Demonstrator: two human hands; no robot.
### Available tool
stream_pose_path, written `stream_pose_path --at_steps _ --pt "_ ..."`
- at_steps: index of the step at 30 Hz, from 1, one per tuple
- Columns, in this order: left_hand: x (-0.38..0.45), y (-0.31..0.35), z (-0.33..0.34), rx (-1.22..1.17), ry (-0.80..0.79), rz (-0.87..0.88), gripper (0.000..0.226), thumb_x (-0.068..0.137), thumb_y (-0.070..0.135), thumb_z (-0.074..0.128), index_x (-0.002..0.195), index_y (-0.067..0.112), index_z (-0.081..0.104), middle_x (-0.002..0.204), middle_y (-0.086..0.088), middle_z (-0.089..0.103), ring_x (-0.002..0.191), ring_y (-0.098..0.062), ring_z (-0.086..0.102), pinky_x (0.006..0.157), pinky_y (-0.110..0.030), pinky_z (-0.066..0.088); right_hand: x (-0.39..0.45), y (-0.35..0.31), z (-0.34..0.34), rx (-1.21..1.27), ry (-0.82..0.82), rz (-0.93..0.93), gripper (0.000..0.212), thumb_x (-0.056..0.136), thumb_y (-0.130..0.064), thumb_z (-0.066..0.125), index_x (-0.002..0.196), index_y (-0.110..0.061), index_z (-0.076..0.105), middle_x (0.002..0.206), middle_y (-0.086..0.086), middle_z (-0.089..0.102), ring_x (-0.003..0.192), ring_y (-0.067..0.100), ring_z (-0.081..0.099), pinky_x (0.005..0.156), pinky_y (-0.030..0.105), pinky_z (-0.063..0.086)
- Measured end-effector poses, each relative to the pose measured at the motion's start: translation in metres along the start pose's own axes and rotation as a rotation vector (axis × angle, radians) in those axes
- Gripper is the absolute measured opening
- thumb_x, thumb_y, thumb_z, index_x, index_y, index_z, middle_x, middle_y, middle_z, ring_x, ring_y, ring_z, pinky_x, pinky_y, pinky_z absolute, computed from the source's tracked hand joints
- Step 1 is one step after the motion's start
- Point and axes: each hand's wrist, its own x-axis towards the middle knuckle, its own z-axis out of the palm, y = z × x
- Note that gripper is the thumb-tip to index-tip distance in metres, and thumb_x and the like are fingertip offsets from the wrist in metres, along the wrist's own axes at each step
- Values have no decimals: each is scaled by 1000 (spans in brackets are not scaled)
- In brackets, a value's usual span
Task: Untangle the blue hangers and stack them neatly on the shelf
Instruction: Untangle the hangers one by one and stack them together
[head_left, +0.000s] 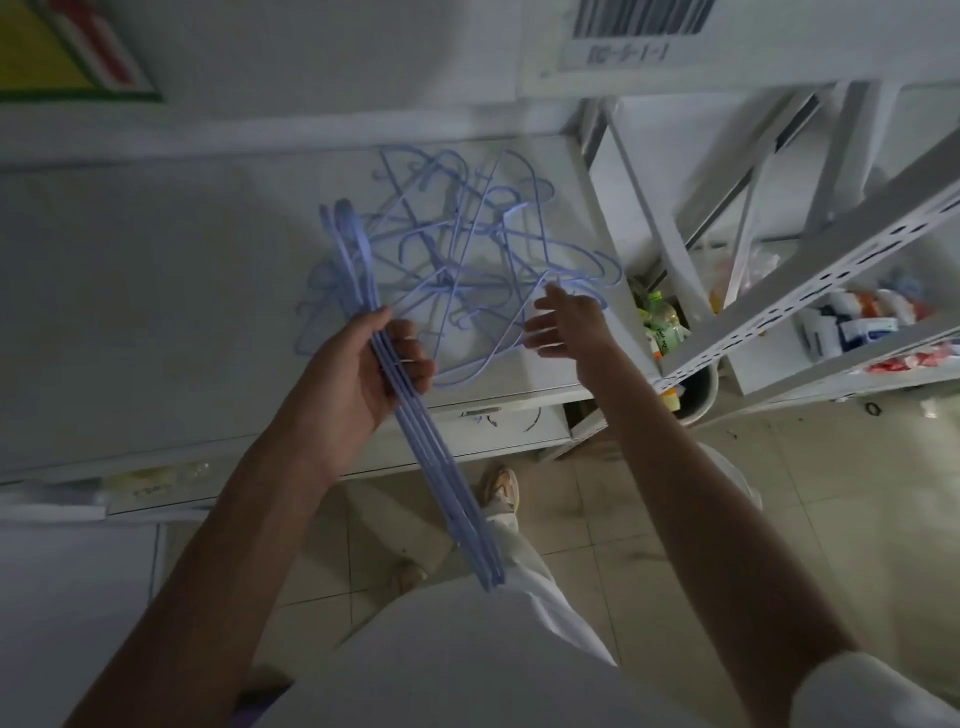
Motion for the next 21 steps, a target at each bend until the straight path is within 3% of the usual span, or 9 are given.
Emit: stream_pose_path --at_steps 3,6,7,9,10,11,15,17,21 --pt "4 6 4 -4 31 -10 35 106 31 43 90 7 63 70 -4 64 63 -19 70 65 -28 62 21 3 10 -183 85 23 37 106 -38 47 97 -6 64 71 8 71 46 19 64 43 19 43" --pt "8 13 7 9 63 2 36 106 31 42 90 7 63 68 -5 64 61 -20 70 61 -28 61 39 10 18 -250 160 23 42 102 -38 47 89 -4 68 72 10 73 41 16 59 40 18 39" --pt "9 16 8 16 62 8 36 106 31 41 90 6 62 68 -5 65 61 -20 69 60 -28 60 46 11 20 -238 184 21 41 100 -38 49 90 -3 69 76 12 73 48 18 62 43 21 45" --pt "10 20 11 32 65 24 36 106 30 41 91 6 63 67 -5 66 61 -21 69 59 -28 60 58 9 22 -277 234 -2 38 96 -35 55 97 -2 73 94 18 76 82 31 74 71 35 60" --pt "10 21 12 37 73 37 36 106 29 41 92 5 63 67 -5 66 60 -20 69 58 -28 59 63 8 22 -326 264 -15 38 94 -33 57 102 0 74 102 22 75 98 37 72 83 40 58" --pt "10 21 12 39 87 54 35 107 27 40 92 5 63 66 -5 67 59 -20 69 56 -28 58 65 5 23 -380 295 -36 36 93 -31 59 103 0 74 102 23 74 105 39 69 86 40 55" --pt "6 15 10 41 99 121 32 107 20 38 96 4 63 66 -3 67 56 -18 66 53 -27 55 53 -10 28 -429 351 -236 34 89 -30 58 66 -5 62 56 4 58 78 35 66 65 34 46" --pt "3 10 5 48 86 140 31 108 19 38 98 4 63 68 -2 66 57 -18 65 54 -28 55 42 -15 28 -395 384 -339 32 90 -27 55 73 -2 64 57 3 65 65 29 67 64 38 53" --pt "-7 -2 -4 50 65 152 30 107 16 38 96 5 64 69 -3 63 57 -18 64 54 -27 54 11 -22 29 -253 380 -457 24 101 -25 50 106 -6 64 67 2 76 42 24 61 56 35 54"
